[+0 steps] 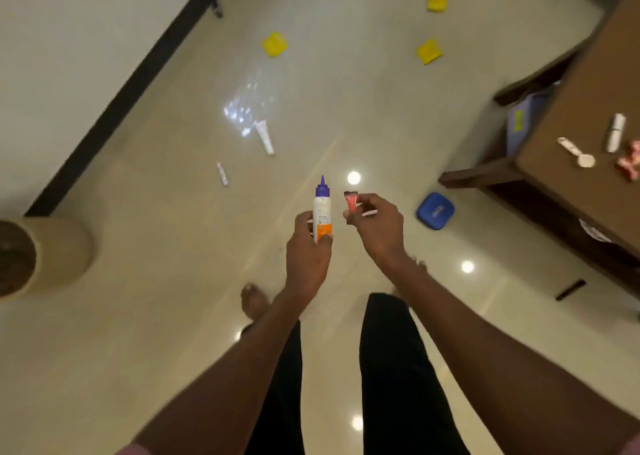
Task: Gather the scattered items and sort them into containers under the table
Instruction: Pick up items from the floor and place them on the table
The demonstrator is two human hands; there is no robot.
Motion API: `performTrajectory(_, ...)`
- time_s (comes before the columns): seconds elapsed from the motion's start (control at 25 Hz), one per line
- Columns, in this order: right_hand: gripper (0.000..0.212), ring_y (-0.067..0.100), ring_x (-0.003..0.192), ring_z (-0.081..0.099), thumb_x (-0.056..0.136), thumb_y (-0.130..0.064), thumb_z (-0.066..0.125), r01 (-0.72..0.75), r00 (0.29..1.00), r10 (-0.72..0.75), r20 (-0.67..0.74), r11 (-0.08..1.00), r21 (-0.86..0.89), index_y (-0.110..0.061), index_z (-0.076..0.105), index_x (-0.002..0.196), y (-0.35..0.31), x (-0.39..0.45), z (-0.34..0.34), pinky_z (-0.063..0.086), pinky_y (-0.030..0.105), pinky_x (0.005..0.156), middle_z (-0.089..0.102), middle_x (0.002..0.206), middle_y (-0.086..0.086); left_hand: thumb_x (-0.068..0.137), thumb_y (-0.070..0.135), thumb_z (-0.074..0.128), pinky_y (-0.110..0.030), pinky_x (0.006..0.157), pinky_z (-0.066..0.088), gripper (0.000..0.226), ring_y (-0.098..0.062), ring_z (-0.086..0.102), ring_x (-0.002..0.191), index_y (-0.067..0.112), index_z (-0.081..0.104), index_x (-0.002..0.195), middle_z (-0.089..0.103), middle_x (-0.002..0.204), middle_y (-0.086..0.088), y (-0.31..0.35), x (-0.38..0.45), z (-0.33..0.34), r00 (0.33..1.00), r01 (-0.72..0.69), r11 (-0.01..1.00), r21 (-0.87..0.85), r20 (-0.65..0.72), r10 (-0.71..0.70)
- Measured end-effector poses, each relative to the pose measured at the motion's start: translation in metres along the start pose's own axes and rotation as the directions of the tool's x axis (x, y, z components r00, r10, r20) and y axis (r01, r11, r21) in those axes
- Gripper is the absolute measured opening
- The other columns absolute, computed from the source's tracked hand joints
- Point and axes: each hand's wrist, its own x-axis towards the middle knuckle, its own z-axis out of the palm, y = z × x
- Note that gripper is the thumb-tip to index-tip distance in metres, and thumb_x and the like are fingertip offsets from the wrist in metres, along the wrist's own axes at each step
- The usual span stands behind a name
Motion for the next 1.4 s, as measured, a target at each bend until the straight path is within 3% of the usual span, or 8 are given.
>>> performTrajectory(0.2,0.031,0.000,0.073,0.071,0.086,-0.012,0.080,-0.028,0.965,0.093,-0.245,0.966,0.256,-0.017,0.066,0.113,0.030,0.024,-0.166,0.060,0.032,0.081,0.069,0.079,-0.008,0.094,0.018,0.070,-0.043,0.092,0.059,0.051,-0.021,0.066,0.104,0.019,0.048,0.140,0.063,0.124,-0.003,0.112,-0.014,0.133,0.972,-0.199,0.974,0.112,0.149,0.182)
performTrajectory(0.32,0.026,-0.005,0.065,0.062,0.083,-0.003,0.078,-0.034,0.909,0.170,-0.381,0.940,0.338,-0.012,0.058,0.097,0.072,0.046,-0.270,0.052,0.020,0.068,0.063,0.073,-0.010,0.092,0.016,0.071,-0.043,0.088,0.059,0.046,-0.019,0.065,0.099,0.019,0.053,0.134,0.064,0.112,0.003,0.175,-0.018,0.232,0.940,-0.287,0.945,0.157,0.234,0.246)
performTrajectory(0.4,0.021,-0.002,0.065,0.060,0.082,-0.003,0.075,-0.056,0.865,0.223,-0.450,0.933,0.354,-0.018,0.060,0.087,0.105,0.062,-0.328,0.054,0.025,0.070,0.063,0.070,-0.012,0.090,0.013,0.070,-0.043,0.087,0.058,0.041,-0.017,0.065,0.094,0.021,0.057,0.128,0.063,0.104,0.006,0.207,-0.022,0.292,0.913,-0.353,0.919,0.174,0.281,0.297)
performTrajectory(0.68,0.017,0.011,0.069,0.061,0.087,-0.004,0.071,-0.079,0.766,0.355,-0.535,0.879,0.470,-0.020,0.066,0.084,0.200,0.146,-0.477,0.047,0.023,0.063,0.064,0.073,-0.005,0.084,0.012,0.069,-0.037,0.078,0.056,0.035,-0.020,0.066,0.087,0.018,0.065,0.118,0.070,0.099,0.004,0.314,0.020,0.486,0.781,-0.604,0.756,0.254,0.380,0.496)
performTrajectory(0.92,0.016,0.015,0.082,0.070,0.085,-0.023,0.069,-0.027,0.763,0.288,-0.579,0.909,0.417,-0.038,0.064,0.081,0.243,0.259,-0.521,0.060,0.045,0.079,0.071,0.084,-0.012,0.081,0.015,0.067,-0.039,0.084,0.057,0.038,-0.018,0.068,0.094,0.023,0.065,0.119,0.070,0.101,0.006,0.383,0.107,0.590,0.677,-0.725,0.607,0.325,0.498,0.542)
performTrajectory(1.12,0.027,0.007,0.109,0.060,0.083,-0.022,0.073,-0.089,0.759,0.287,-0.584,0.935,0.343,-0.041,0.065,0.100,0.281,0.292,-0.505,0.047,0.043,0.104,0.066,0.102,-0.028,0.071,0.017,0.049,-0.045,0.094,0.052,0.050,-0.026,0.061,0.110,0.025,0.067,0.117,0.070,0.113,-0.002,0.385,0.167,0.642,0.622,-0.782,0.477,0.401,0.551,0.557)
performTrajectory(1.32,0.029,0.007,0.109,0.053,0.084,-0.028,0.070,-0.097,0.726,0.200,-0.658,0.977,0.189,-0.039,0.060,0.109,0.274,0.289,-0.502,0.047,0.048,0.099,0.061,0.107,-0.027,0.086,0.020,0.068,-0.030,0.095,0.047,0.049,-0.018,0.058,0.117,0.027,0.059,0.134,0.066,0.127,0.005,0.393,0.161,0.635,0.608,-0.793,0.378,0.478,0.570,0.553)
performTrajectory(1.4,0.036,0.009,0.109,0.054,0.077,-0.036,0.072,-0.078,0.739,0.180,-0.649,0.980,0.183,-0.042,0.058,0.110,0.273,0.286,-0.501,0.049,0.049,0.096,0.062,0.109,-0.024,0.085,0.022,0.072,-0.033,0.101,0.047,0.060,-0.018,0.057,0.121,0.023,0.053,0.142,0.064,0.132,0.005,0.388,0.154,0.617,0.606,-0.796,0.436,0.421,0.553,0.572)
